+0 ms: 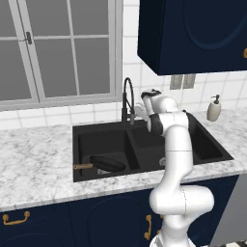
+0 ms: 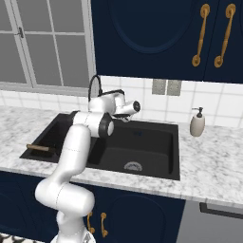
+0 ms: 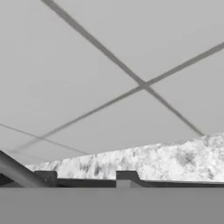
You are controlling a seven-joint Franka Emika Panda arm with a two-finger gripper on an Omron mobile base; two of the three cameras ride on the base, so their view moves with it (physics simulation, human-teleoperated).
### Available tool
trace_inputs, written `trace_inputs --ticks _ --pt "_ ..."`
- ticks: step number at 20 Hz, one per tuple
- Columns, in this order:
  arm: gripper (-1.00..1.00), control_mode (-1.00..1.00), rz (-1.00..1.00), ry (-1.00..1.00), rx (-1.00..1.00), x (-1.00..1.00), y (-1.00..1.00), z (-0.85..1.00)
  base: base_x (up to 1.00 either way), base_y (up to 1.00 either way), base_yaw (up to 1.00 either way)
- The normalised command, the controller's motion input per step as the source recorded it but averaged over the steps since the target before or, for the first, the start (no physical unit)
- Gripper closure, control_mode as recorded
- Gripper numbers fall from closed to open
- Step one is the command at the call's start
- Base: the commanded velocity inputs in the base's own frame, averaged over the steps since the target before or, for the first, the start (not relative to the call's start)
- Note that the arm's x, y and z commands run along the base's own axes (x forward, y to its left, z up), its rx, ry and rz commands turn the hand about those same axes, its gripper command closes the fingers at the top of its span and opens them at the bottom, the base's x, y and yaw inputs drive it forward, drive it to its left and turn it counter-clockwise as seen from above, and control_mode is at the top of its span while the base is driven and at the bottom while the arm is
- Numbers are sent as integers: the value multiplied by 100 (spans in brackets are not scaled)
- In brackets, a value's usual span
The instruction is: Pick the pan and sponge and place them into the sink. Then turn on the water.
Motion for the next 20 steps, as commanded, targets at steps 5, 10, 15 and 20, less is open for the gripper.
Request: trace_inputs --ticks 5,10,15,20 --pt "100 -100 -18 29 14 28 -30 -29 0 0 0" --pt "100 -100 -8 37 25 36 -60 -48 0 0 0" --pt "100 -100 0 45 37 15 -71 -78 0 0 0" --pt "100 -100 0 47 32 5 -63 -74 0 0 0"
